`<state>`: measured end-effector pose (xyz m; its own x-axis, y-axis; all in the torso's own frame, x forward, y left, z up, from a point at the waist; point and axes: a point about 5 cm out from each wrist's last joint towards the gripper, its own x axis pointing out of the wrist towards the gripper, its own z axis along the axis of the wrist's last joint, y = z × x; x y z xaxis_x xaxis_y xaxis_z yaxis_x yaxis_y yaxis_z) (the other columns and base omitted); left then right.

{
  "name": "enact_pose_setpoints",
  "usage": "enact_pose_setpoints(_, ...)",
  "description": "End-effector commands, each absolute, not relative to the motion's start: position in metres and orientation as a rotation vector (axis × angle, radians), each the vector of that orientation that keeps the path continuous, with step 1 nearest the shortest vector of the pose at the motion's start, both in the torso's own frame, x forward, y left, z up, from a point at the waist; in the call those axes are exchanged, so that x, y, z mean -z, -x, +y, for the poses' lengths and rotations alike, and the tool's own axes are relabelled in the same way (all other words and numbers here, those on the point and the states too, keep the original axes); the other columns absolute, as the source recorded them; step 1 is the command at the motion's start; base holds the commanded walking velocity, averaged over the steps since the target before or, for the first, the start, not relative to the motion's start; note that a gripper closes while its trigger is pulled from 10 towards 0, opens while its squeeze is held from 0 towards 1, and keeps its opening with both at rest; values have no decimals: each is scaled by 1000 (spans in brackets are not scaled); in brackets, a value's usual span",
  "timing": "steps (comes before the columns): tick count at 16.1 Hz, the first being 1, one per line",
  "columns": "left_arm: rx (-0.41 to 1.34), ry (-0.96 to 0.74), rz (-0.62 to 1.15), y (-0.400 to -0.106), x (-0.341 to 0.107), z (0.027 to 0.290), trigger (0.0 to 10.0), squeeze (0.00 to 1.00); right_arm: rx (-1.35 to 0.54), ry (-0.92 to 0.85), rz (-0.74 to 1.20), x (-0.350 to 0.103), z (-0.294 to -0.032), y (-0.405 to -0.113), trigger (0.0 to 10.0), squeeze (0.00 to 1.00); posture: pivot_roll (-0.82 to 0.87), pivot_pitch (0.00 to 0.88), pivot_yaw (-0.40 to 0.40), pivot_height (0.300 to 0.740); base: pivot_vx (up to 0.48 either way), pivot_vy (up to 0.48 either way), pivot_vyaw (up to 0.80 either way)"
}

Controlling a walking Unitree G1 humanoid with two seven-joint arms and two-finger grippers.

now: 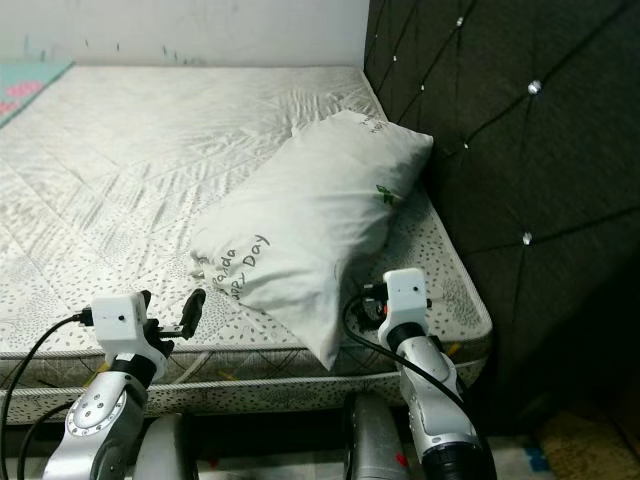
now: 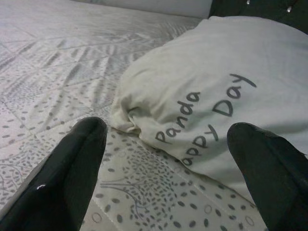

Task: Clean up the room

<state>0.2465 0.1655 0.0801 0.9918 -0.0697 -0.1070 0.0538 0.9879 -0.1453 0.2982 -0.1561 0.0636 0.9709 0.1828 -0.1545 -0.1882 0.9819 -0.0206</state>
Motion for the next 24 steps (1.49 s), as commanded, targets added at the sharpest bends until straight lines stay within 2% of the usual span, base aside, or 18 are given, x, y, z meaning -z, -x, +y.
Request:
enact_pose_setpoints(1, 63, 131, 128, -247, -79, 164, 10000, 0, -199, 69, 155, -65, -157, -301, 10000, 0, -74, 0, -26, 531, 0, 0, 0)
enact_pose_setpoints(9, 69, 130, 140, -248, -78, 164, 10000, 0, -172, 59, 151, -67, -155, -313, 10000, 0, -68, 0, -22, 531, 0, 0, 754)
enact_pose_setpoints(14, 72, 122, 149, -247, -77, 165, 10000, 0, -130, 45, 149, -72, -150, -320, 10000, 0, -55, 0, -14, 531, 0, 0, 0)
enact_pose_setpoints(18, 73, 120, 156, -247, -76, 165, 10000, 0, -152, 26, 202, -67, -130, -317, 10000, 0, -54, 0, -16, 531, 0, 0, 0)
enact_pose_setpoints(22, 165, 191, 197, -244, -73, 155, 10000, 0, -100, 36, 259, -59, -125, -313, 10000, 0, -53, 0, -15, 531, 0, 0, 0)
enact_pose_setpoints(24, 181, 171, 199, -246, -74, 152, 10000, 0, -61, 13, 307, -55, -123, -314, 10000, 0, -51, 0, -15, 531, 0, 0, 0)
